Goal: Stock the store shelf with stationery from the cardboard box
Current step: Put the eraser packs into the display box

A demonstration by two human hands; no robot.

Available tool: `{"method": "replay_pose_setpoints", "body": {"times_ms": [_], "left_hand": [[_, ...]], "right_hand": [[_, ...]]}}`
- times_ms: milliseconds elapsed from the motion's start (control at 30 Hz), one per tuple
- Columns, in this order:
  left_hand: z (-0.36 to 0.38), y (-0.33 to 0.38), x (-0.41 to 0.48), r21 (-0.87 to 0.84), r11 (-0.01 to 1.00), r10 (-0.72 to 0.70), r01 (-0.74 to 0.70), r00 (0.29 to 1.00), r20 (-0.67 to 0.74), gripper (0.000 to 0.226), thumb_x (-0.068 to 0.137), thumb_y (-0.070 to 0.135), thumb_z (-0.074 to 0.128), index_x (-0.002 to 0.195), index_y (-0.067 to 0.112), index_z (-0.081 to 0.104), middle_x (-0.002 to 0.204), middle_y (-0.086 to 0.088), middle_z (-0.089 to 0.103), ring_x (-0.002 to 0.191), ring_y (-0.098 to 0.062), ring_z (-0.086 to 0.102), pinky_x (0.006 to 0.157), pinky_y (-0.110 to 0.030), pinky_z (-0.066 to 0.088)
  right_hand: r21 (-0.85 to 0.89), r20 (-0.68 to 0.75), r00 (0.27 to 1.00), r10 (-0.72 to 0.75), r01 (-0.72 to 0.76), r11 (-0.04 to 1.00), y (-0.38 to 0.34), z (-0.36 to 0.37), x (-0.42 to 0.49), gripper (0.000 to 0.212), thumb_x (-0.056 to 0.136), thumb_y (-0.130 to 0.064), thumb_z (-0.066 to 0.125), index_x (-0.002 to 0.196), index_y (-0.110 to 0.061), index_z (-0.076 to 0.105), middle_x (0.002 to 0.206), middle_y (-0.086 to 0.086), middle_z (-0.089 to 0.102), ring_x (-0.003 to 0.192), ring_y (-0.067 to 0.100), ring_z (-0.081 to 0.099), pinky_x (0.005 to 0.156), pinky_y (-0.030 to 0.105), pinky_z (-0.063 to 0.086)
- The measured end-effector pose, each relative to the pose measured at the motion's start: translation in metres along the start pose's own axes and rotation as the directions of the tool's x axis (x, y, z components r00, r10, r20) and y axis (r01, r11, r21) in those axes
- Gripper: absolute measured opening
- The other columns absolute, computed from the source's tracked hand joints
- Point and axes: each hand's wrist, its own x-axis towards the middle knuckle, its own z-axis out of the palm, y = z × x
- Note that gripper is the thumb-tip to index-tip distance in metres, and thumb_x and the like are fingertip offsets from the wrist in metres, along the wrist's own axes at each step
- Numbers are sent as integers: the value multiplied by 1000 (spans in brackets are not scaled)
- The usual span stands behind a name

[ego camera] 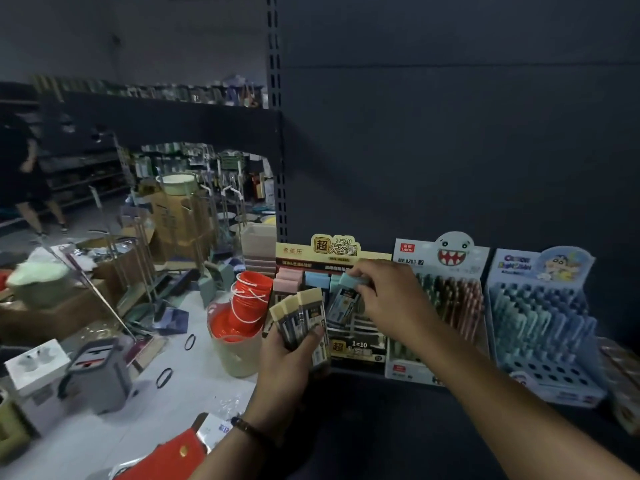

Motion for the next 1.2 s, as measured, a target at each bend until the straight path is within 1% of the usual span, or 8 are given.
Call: {"method": "replay_pose_setpoints", "body": {"times_ms": [233, 400, 567, 733, 867, 1033, 1133, 1200], "left_hand": [[-1, -8, 2, 10, 999, 40, -40, 999, -4, 21, 100, 11, 67, 117, 24, 67, 109, -4, 80, 100, -28, 77, 83, -62, 62], [-5, -15, 4, 37, 998, 57, -58, 998, 27, 28, 100, 15, 68, 127, 22, 65, 118, -6, 78, 108, -30, 75, 86, -65, 60], [-9, -18, 6, 65, 995, 76, -78, 996, 44, 33, 99, 20, 70, 131, 25, 64, 124, -5, 76, 117, -28, 72, 97, -61, 57], [-9, -19, 7, 42, 996, 77, -79, 995, 59, 34, 100, 16, 67, 133, 23, 62, 124, -6, 76, 115, -29, 73, 95, -61, 58], [-10, -19, 8, 43, 996, 77, -79, 996, 51, 34, 100, 13, 67, 132, 20, 62, 123, -7, 76, 114, -30, 73, 98, -61, 57], [-11, -20, 8, 76, 992, 97, -102, 993, 60, 34, 98, 18, 71, 131, 20, 64, 123, -7, 76, 116, -30, 72, 100, -62, 55], [-10, -20, 8, 54, 993, 105, -109, 992, 75, 33, 98, 14, 70, 130, 18, 64, 121, -9, 76, 113, -31, 73, 99, -64, 55], [-8, -18, 7, 60, 991, 114, -119, 990, 86, 32, 99, 13, 69, 129, 23, 65, 122, -9, 75, 115, -32, 72, 100, -65, 54]], "right_hand": [[-28, 72, 997, -14, 16, 999, 1, 0, 5, 26, 102, -13, 66, 121, -29, 71, 118, -7, 67, 72, -3, 53, 61, 15, 38], [-97, 58, 998, -25, 31, 995, -2, 1, 15, 21, 101, -12, 67, 115, -27, 71, 112, -5, 69, 92, 10, 62, 74, 28, 48], [-138, 94, 994, -49, 62, 989, -7, 4, 26, 22, 98, -6, 68, 109, -26, 72, 109, -1, 68, 92, 16, 65, 83, 39, 59], [-265, 85, 990, -108, 127, 956, -12, 17, 29, 9, 95, -11, 73, 97, -19, 76, 99, -4, 60, 91, 15, 61, 78, 29, 49], [-324, 75, 989, -127, 144, 935, -7, 21, 26, 10, 94, -11, 72, 92, -20, 75, 95, -10, 56, 87, 12, 59, 76, 27, 53], [-221, 92, 984, -153, 170, 960, -8, 4, 22, 14, 100, -34, 65, 108, -28, 75, 104, -13, 65, 93, 7, 61, 85, 35, 57], [41, 144, 970, -194, 190, 981, -11, -3, 12, 28, 102, -39, 64, 130, -38, 67, 115, -21, 63, 96, -6, 57, 83, 24, 50], [90, 226, 947, -229, 214, 973, -13, -4, 7, 39, 102, -39, 65, 141, -39, 61, 123, -24, 60, 100, -9, 54, 87, 21, 46]]}}
